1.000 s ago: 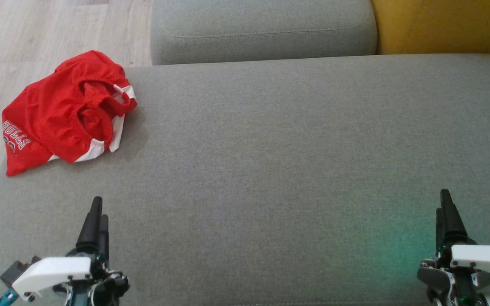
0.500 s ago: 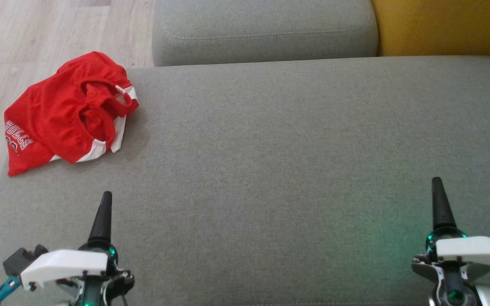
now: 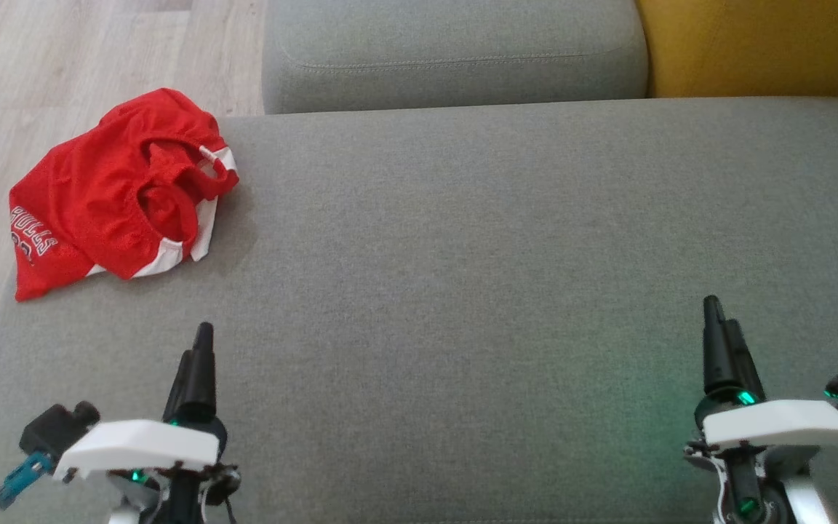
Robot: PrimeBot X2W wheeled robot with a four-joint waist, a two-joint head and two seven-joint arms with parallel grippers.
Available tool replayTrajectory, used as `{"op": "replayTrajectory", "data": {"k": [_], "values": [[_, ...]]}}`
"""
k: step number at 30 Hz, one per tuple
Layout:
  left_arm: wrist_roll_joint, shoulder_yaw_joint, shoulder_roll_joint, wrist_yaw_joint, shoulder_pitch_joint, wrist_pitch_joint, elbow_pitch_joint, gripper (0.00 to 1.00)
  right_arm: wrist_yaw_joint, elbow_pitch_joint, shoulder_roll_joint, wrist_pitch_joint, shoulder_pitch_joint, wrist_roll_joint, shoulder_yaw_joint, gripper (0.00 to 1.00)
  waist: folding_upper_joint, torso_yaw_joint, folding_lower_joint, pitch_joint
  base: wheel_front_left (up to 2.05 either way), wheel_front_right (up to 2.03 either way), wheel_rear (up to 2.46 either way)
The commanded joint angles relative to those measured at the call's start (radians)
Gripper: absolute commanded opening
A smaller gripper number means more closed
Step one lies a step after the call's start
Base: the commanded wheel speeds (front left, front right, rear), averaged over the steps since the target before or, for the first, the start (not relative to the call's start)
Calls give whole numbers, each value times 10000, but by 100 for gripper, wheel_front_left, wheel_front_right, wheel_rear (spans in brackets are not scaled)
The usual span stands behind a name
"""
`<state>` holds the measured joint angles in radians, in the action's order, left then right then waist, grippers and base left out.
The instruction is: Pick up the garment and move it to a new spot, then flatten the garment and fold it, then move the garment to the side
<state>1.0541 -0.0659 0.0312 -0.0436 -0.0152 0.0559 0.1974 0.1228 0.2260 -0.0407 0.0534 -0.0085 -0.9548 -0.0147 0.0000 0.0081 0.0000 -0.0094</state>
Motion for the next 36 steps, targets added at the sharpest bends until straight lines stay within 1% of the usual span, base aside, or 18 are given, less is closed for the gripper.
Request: {"op": "replayTrajectory", "data": {"k": [1, 12, 13, 25, 36], "values": [[-439, 26, 125, 30, 402, 138, -421, 100, 37, -430, -57, 149, -344, 418, -184, 100, 0, 3, 0, 5, 0, 0, 0], [-2262, -227, 136, 177, 367, 459, -412, 100, 44, -324, -63, 472, -356, 2205, -473, 100, 0, 24, 0, 4, 0, 0, 0], [-2262, -227, 136, 177, 367, 459, -412, 100, 44, -324, -63, 472, -356, 2205, -473, 100, 0, 24, 0, 4, 0, 0, 0], [-3801, -497, 148, 309, 305, 810, -560, 100, 52, -331, -70, 826, -331, 3665, -779, 100, 0, 55, 0, -25, 0, 0, 0], [-5097, -629, 159, 450, 204, 1131, -542, 100, 59, 0, -76, 1150, -386, 5064, -975, 100, 0, 76, 0, -50, 0, 0, 0]]}}
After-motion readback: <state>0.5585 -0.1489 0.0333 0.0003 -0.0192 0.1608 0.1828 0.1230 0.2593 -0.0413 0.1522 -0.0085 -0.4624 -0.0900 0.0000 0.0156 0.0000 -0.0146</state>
